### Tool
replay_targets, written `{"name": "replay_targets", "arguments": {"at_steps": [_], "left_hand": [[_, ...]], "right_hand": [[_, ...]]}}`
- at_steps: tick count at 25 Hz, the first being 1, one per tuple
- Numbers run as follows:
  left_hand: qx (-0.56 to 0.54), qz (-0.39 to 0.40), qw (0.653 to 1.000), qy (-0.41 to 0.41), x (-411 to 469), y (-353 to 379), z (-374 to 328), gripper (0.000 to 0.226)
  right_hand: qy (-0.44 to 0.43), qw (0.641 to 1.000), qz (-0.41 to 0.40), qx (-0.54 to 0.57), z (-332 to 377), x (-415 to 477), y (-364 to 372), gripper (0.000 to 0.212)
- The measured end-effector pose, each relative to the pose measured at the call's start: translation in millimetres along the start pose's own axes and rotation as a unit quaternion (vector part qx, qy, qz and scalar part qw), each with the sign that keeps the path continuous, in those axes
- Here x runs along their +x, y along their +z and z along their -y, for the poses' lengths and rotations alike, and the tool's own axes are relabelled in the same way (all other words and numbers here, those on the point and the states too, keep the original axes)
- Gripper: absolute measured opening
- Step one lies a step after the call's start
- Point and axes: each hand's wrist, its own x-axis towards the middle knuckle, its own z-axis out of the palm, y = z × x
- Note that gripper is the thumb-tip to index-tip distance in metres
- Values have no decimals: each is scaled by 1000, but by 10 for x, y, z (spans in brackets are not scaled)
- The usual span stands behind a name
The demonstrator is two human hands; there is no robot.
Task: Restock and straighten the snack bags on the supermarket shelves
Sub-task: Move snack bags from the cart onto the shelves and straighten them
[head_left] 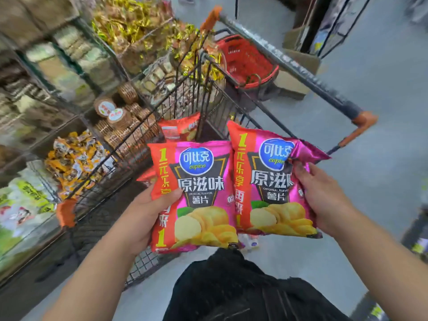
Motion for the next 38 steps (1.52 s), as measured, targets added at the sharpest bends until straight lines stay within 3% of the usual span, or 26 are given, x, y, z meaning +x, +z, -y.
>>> {"name": "replay_targets", "arguments": {"at_steps": [2,4,6,13,15,17,19,23,26,31,38], "left_hand": [[9,15,1000,1,-133,389,118,70],[15,33,999,3,-256,857,234,44],[31,49,998,-1,-360,1320,353,36],[104,189,976,-14,-590,2986,659,36],[127,240,962,-16,-608,3408,685,57],[163,282,945,-21,-609,3874,701,95],[184,326,927,-15,-621,4349,686,104],[203,395,896,-6,-605,5197,627,67],[236,465,853,-12,-477,5901,574,77],[271,545,793,-2,-250,7141,470,36],[303,648,698,0,-177,8594,213,45]], "right_hand": [[-2,999,-20,26,-91,-244,-419,23],[-4,998,-37,49,-183,-463,-869,24],[-12,996,-44,77,-240,-695,-1302,24],[-77,969,-194,134,-351,-1605,-2934,18],[-92,953,-238,163,-394,-1799,-3318,17],[-105,935,-291,176,-408,-2028,-3690,24],[-120,913,-340,190,-386,-2248,-4014,24],[-167,872,-402,226,-264,-2587,-4494,19],[-191,829,-466,244,-142,-2736,-4880,20],[-200,746,-587,243,167,-2812,-5457,16],[-213,655,-674,266,680,-2929,-5996,22]]}}
